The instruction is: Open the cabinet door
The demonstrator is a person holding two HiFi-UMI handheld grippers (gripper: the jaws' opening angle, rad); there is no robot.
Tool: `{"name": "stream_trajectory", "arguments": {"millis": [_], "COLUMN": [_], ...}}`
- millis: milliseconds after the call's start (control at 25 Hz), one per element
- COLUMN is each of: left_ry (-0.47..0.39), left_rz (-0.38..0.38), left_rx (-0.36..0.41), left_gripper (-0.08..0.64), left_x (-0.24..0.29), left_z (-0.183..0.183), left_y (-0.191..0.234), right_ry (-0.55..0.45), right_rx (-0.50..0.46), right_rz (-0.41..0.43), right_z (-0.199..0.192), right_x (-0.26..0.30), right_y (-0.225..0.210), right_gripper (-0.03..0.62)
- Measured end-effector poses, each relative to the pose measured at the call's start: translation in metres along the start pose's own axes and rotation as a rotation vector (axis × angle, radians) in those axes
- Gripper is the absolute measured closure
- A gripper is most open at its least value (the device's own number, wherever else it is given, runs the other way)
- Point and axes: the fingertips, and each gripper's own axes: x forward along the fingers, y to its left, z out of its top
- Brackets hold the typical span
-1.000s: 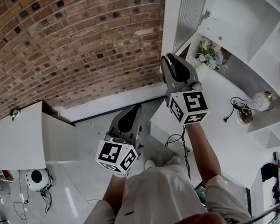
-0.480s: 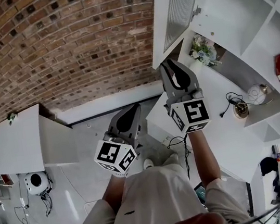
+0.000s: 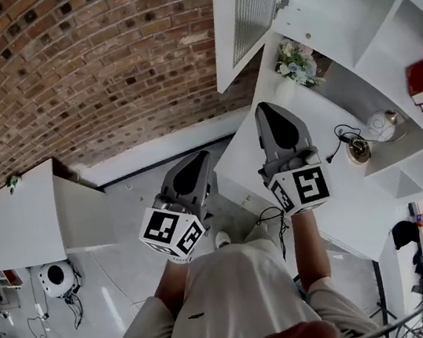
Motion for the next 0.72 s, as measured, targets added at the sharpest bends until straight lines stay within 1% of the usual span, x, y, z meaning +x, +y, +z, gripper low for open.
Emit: {"name": "stream_trajectory", "arguments": {"millis": [200,440,600,720], "left_ry": [0.003,0.004,-0.013,-0.028], "left_rz": [-0.02,-0.04,-0.017,-0.011], "left_rx": [-0.001,0.006,0.049,0.062], "left_gripper": [0.551,0.551,0.551,0.551], "left_x": [0.003,0.004,0.0,-0.002], "left_z": [-0.001,-0.001,0.003,0.006], "left_y": [-0.004,-0.009,-0.008,-0.009], "right_ry": [0.019,0.056,0.072,0.078], "right_rx": [0.006,-0.015,-0.04,-0.035], "right_rz": [-0.03,-0.047,-0.09,-0.117], "right_z": [0.001,-0.003,-0.006,-0.01], "right_x": [-0.025,-0.054,-0.072,-0.082], "right_y": [-0.01,-0.015,-0.019,-0.026], "right_gripper": [0.58,0.581,0.58,0.58]}}
